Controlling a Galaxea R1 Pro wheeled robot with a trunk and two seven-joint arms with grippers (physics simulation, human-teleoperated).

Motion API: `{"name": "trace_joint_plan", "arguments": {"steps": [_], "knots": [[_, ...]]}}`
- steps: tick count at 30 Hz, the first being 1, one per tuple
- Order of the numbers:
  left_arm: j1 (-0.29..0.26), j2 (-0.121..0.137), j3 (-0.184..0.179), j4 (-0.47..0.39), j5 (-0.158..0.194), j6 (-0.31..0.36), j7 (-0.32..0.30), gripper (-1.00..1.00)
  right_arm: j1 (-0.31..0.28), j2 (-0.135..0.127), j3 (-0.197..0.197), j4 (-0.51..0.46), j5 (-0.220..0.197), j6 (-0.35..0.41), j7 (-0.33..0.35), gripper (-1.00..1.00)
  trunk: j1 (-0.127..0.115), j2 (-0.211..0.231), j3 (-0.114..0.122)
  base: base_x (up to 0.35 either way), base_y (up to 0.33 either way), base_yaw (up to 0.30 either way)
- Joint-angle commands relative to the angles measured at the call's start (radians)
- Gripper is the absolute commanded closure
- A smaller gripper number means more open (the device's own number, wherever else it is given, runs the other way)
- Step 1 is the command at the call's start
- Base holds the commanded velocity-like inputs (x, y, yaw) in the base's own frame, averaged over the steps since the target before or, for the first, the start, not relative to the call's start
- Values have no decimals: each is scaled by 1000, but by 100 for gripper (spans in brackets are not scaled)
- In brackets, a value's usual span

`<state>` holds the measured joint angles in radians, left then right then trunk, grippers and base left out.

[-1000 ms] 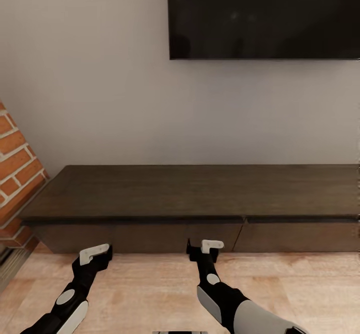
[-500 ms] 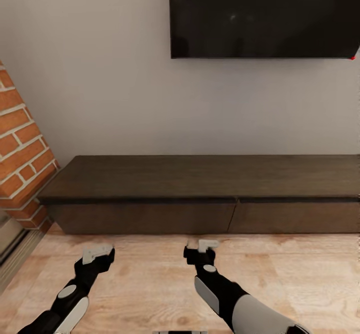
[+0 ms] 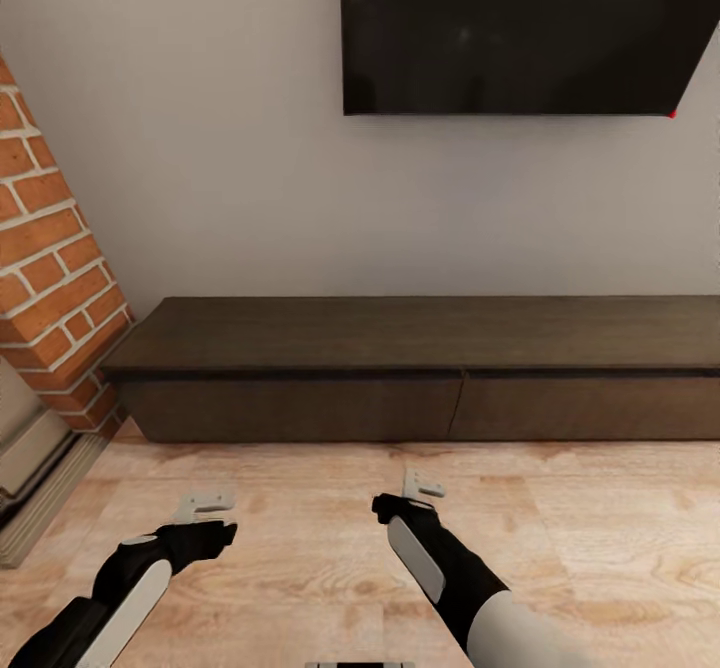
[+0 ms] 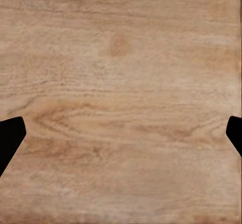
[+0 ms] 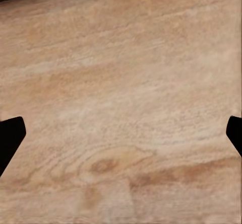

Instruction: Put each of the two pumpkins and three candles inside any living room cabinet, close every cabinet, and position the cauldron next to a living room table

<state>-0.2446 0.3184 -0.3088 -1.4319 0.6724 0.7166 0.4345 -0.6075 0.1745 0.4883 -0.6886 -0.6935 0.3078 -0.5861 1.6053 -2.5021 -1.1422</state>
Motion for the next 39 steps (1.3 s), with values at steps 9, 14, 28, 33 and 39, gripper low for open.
{"name": "trace_joint_plan", "arguments": {"steps": [9,14,28,33,39], "knots": [[-1,-16,37,19,41,100,10,-100,105,0,8,-83,8,50,-13,-100,-3,1,26,-13,0,0],[-1,-43,62,27,41,116,12,-100,110,0,4,-174,1,96,-12,-100,-9,9,45,0,0,0],[-1,-52,64,26,42,116,12,-100,213,0,-20,-191,-1,91,-13,-100,-63,107,89,0,0,0],[-1,-53,65,24,42,116,12,-100,249,-16,-29,-225,-1,91,-10,-100,-82,142,102,0,0,-53],[-1,-69,63,21,42,119,13,-100,265,-26,-32,-228,0,89,-8,-100,-105,184,116,0,0,-205]]}}
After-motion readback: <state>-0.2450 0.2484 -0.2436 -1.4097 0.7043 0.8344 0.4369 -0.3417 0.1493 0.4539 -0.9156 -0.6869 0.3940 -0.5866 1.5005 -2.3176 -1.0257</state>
